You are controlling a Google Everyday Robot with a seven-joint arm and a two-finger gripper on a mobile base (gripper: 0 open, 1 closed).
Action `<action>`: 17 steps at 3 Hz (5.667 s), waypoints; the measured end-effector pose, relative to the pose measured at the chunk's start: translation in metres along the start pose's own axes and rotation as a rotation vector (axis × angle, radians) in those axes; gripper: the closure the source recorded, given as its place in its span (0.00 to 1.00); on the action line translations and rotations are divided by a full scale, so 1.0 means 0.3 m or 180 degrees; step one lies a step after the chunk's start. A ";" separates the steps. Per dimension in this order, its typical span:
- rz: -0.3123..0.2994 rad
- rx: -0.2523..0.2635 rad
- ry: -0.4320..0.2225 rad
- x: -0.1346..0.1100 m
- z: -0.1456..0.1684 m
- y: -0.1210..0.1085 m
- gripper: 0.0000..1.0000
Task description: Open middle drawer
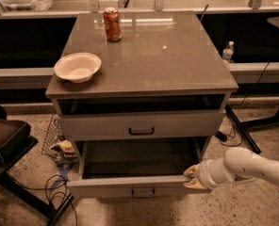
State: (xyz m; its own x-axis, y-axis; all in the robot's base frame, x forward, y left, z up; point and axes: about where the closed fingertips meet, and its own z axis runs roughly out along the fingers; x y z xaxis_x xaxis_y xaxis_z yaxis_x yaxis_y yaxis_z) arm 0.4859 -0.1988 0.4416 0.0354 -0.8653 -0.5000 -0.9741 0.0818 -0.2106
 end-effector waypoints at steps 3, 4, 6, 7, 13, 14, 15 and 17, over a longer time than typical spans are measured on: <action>0.0033 -0.0116 0.0019 0.042 -0.077 0.096 1.00; 0.0032 -0.0124 0.0015 0.040 -0.073 0.098 0.82; 0.0030 -0.0133 0.0009 0.037 -0.069 0.101 0.36; 0.0029 -0.0142 0.0004 0.035 -0.065 0.104 0.13; 0.0361 -0.0251 -0.0116 0.093 0.025 0.269 0.41; 0.0361 -0.0250 -0.0116 0.083 0.008 0.265 0.64; 0.0361 -0.0250 -0.0116 0.081 0.004 0.264 0.87; 0.0439 -0.0225 0.0128 0.082 -0.069 0.353 1.00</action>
Offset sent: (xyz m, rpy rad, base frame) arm -0.2575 -0.1556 0.0614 -0.0453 0.2905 0.1139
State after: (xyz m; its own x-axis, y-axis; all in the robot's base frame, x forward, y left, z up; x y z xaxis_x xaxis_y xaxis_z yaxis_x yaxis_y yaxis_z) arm 0.3790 -0.2218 0.4244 -0.1074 -0.8674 -0.4858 -0.9825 0.1675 -0.0818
